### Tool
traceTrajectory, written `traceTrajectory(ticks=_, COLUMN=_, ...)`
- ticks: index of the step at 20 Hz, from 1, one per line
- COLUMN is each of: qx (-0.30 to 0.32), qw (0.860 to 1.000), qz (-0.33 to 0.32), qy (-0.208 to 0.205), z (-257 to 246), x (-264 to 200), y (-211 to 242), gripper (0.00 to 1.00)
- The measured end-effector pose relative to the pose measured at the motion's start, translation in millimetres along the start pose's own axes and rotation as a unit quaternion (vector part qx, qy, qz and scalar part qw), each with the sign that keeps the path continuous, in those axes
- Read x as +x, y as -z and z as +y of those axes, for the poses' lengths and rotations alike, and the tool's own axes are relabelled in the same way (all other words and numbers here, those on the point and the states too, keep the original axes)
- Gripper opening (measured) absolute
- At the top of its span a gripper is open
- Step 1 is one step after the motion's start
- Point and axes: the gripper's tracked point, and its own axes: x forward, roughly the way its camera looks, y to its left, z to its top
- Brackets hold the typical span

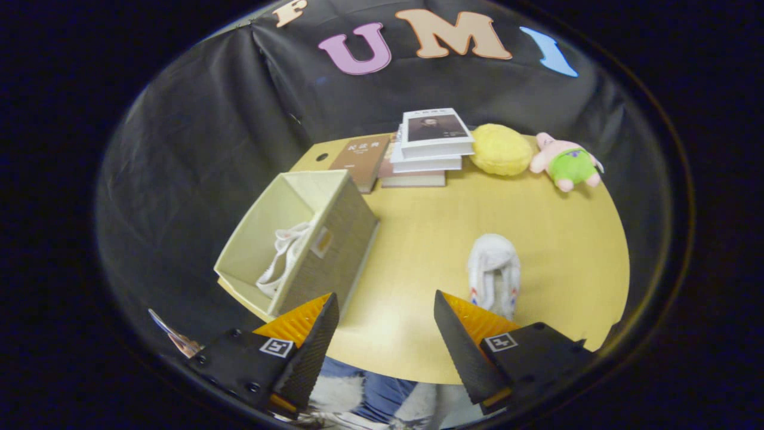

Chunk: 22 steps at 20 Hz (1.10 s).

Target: Open the storage box then place both shoes into the box .Put the left shoe in first, then the right shoe, with the right side of both shoes facing outward in a uniform manner.

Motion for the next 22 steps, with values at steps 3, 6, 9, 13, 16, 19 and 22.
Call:
traceTrajectory(ticks=3, qx=-0.016, qw=0.998, qz=0.017, qy=0.057, z=-59, x=9, y=11, gripper=0.99)
traceTrajectory(ticks=6, qx=-0.038, qw=0.992, qz=0.054, qy=0.105, z=-104, x=33, y=29, gripper=0.97)
traceTrajectory(ticks=9, qx=-0.061, qw=0.986, qz=0.083, qy=0.133, z=-134, x=54, y=35, gripper=0.93)
traceTrajectory(ticks=13, qx=-0.081, qw=0.982, qz=0.113, qy=0.124, z=-144, x=68, y=41, gripper=0.82)
traceTrajectory(ticks=16, qx=-0.083, qw=0.982, qz=0.122, qy=0.119, z=-149, x=71, y=43, gripper=0.72)
traceTrajectory(ticks=19, qx=-0.092, qw=0.98, qz=0.133, qy=0.114, z=-151, x=70, y=43, gripper=0.62)
traceTrajectory(ticks=22, qx=-0.1, qw=0.978, qz=0.141, qy=0.113, z=-154, x=64, y=46, gripper=0.62)
